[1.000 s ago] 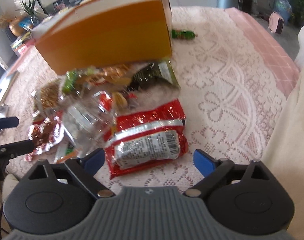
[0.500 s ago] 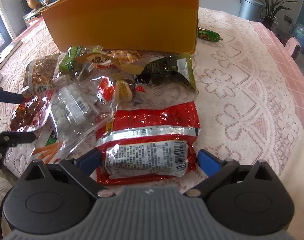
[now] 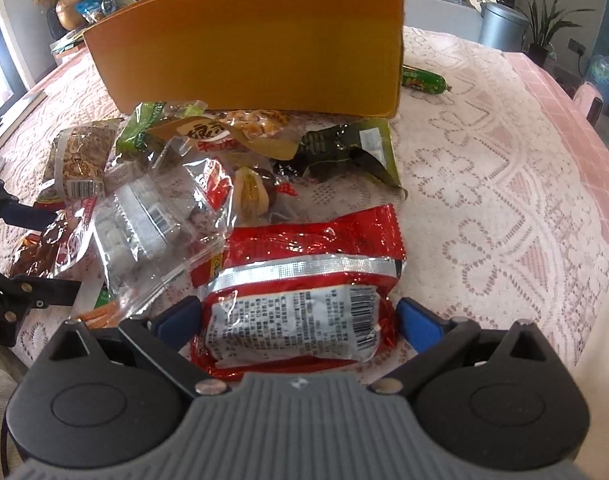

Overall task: Organize snacks
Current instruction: 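Grasp the red-and-silver bag with the right tool while the left tool grasps the braised-meat pack, then lift both held packs and carry them over the orange box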

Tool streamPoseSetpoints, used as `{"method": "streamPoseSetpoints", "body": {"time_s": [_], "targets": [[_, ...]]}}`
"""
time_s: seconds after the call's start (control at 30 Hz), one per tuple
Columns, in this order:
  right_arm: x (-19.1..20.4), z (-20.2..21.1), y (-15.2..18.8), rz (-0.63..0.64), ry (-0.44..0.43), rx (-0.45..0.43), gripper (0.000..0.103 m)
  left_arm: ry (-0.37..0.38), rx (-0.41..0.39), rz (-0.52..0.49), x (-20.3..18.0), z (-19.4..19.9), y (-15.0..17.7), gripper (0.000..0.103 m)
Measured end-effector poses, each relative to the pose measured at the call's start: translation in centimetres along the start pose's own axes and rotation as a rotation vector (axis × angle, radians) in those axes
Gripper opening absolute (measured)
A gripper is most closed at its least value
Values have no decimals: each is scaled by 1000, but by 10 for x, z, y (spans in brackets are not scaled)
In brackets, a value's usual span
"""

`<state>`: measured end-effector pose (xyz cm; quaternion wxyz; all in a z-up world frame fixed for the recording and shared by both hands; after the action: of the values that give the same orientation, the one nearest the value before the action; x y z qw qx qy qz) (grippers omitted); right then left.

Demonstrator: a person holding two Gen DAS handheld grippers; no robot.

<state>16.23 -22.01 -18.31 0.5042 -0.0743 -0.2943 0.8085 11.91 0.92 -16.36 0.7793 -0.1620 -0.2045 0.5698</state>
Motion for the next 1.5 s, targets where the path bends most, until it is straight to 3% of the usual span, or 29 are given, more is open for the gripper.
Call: {"method": "streamPoseSetpoints", "body": {"time_s": [0.1, 0.5, 1.07, 1.1, 1.13, 1.5], "targets": [[0, 0, 0, 4, -3, -2, 100, 3, -7, 21, -1, 3, 0, 74], [5, 12, 3, 33, -3, -23, 83, -14, -35, 158, 4, 20, 0, 73], [6, 59, 2, 17, 27, -101, 82, -27, -165, 293, 18, 71, -6, 72], [6, 61, 1, 22, 32, -106, 81, -22, -175, 304, 20, 74, -6, 71], [7, 65, -1, 26, 39, -112, 81, -10, -184, 313, 21, 78, -5, 58], [31, 99, -23, 106, 74, -186, 81, 14, -277, 382, 35, 105, -11, 57]]}}
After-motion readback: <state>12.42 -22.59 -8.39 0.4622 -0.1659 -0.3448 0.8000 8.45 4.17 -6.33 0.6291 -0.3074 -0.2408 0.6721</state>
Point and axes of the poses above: each gripper's, at about its wrist camera, not at the fingertips, and z roughly against the way its jaws point, x to its left, y to its underside, the point moved 4 cm from there along -z, roughly the way its jaws point, and after that the axes turned 9 degrees about -y, right-handed, at the moved point
